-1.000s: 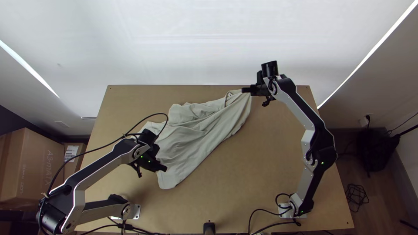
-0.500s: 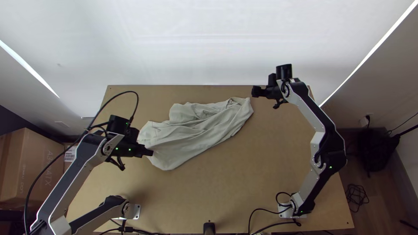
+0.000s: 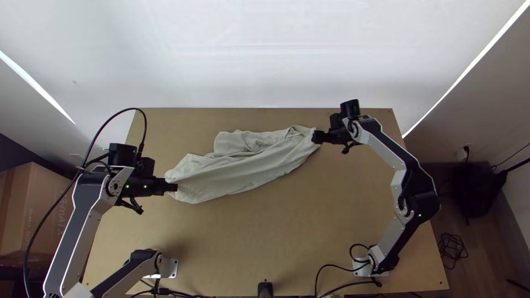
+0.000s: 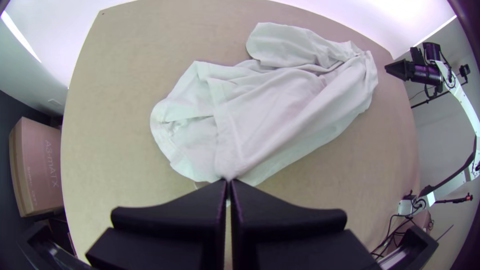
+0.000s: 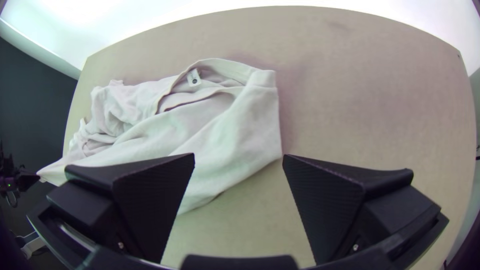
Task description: Fold the t-shirt
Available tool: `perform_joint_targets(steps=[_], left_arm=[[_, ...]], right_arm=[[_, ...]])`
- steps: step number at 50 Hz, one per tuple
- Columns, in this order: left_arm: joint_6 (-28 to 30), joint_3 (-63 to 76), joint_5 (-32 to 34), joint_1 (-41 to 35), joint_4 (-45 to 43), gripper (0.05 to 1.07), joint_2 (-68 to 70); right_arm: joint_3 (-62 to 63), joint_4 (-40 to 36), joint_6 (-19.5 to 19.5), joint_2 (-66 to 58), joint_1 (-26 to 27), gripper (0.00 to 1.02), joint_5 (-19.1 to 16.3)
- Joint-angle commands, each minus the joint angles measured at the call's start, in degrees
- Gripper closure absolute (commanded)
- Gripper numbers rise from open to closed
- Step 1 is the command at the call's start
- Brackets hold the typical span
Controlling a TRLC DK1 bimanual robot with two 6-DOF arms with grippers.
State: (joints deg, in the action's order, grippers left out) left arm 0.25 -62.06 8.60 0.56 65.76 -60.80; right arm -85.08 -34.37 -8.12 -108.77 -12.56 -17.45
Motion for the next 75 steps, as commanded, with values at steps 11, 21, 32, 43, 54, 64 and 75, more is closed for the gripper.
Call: perform_joint_targets(steps=[11, 21, 32, 43, 54, 64, 75], left_arm=[[1.15, -3.42, 0.54, 3.4, 1.13, 1.05, 0.94], [1.77, -4.47, 0.8, 5.24, 1.13, 1.05, 0.33], [1.86, -3.68, 1.07, 5.59, 0.69, 1.05, -0.2], [1.68, -4.56, 1.42, 6.3, 0.34, 1.05, -0.38], [0.45, -6.05, 1.95, 7.26, -0.81, 1.04, 0.5], [-1.66, -6.32, 3.26, 7.0, -3.35, 0.61, 0.5], [-3.42, -1.57, 3.97, 3.22, -4.23, 0.56, 0.77]], right_arm=[[-5.8, 1.32, -2.69, -8.12, -3.62, 0.46, -0.39], [-5.8, 1.06, -3.92, -6.54, -3.0, 0.13, 0.05], [-2.9, 0.27, -6.12, -5.49, -2.56, 0.13, 0.14], [-1.67, 0.27, -7.61, -8.74, -4.05, 0.44, 0.05], [-3.52, 0.97, -11.48, -9.53, -3.88, 1.0, -0.48], [-4.22, 1.15, -11.92, -2.41, -1.42, 1.0, -0.39], [-4.22, 0.36, -11.74, 1.72, -0.45, 1.0, -0.3]])
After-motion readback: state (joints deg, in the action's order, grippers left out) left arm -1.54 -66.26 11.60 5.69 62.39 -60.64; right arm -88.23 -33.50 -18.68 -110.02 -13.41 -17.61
